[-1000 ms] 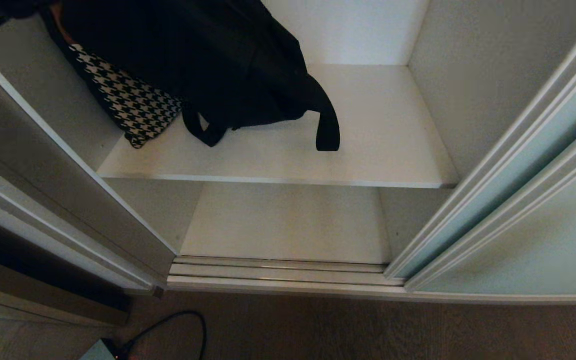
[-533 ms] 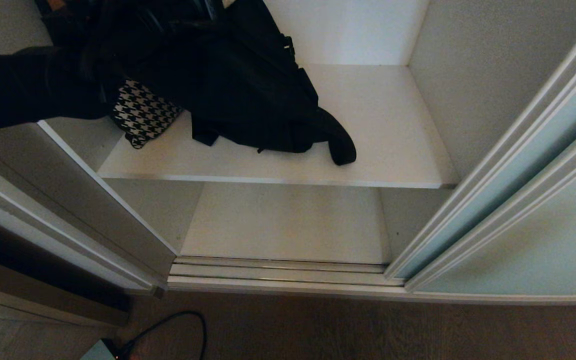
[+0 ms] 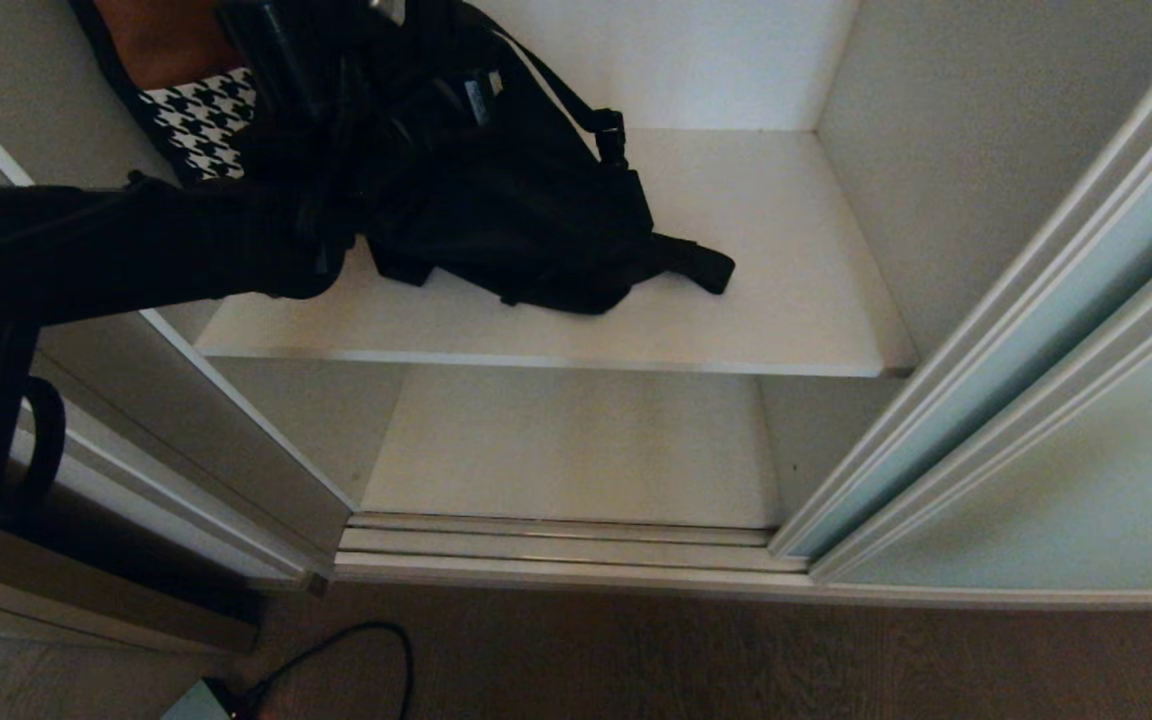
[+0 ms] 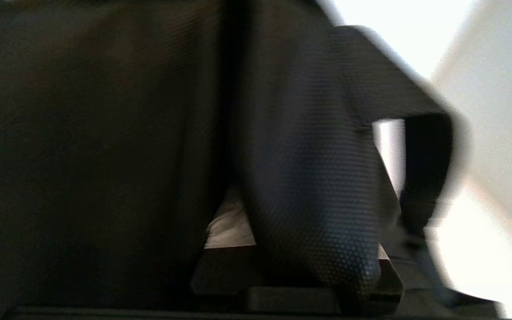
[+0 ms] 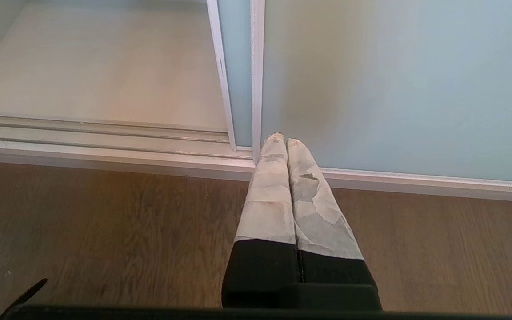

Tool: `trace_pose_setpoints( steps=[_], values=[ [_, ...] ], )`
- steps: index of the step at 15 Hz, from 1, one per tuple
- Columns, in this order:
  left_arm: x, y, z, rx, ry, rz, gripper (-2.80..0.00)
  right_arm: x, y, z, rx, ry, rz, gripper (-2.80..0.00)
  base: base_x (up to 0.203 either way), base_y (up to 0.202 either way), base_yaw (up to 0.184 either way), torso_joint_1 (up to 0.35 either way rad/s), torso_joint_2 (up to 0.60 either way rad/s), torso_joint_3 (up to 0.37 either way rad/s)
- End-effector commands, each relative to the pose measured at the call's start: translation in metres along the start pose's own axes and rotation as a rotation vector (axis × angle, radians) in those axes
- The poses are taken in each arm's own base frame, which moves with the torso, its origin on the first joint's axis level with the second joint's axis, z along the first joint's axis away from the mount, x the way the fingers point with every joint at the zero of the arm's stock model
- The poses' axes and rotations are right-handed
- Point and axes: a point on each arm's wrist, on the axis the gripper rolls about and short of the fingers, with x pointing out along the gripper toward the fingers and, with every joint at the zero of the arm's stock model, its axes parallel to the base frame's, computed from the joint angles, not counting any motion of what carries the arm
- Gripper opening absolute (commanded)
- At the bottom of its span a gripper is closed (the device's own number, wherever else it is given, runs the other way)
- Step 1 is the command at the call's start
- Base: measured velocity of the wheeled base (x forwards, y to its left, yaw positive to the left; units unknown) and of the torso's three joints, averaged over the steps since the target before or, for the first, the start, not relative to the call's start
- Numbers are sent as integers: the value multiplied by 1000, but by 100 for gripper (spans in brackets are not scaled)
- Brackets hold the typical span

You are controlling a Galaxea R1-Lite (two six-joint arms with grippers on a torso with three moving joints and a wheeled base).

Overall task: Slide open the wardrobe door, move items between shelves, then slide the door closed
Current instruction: Place the bag on the higher shelf

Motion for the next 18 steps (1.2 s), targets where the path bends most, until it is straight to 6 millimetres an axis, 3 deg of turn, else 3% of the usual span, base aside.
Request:
trace_pose_setpoints(
  steps=[1, 10, 11, 14, 18],
  values=[
    [5, 1, -21, -43, 46, 69, -280, 0, 0, 0, 0, 3, 0, -280, 0, 0, 0, 0, 0, 0],
    [4, 0, -59, -82, 297, 108, -280, 0, 0, 0, 0, 2, 1, -280, 0, 0, 0, 0, 0, 0],
    [4, 1, -63, -78, 317, 119, 0, 0, 0, 0, 1, 2, 0, -280, 0, 0, 0, 0, 0, 0],
    [4, -1, -49, -95, 248, 106, 0, 0, 0, 0, 0, 0, 0, -280, 0, 0, 0, 0, 0, 0],
    [-13, -8, 12, -147, 123, 90, 0, 0, 0, 0, 0, 1, 1, -280, 0, 0, 0, 0, 0, 0]
  ],
)
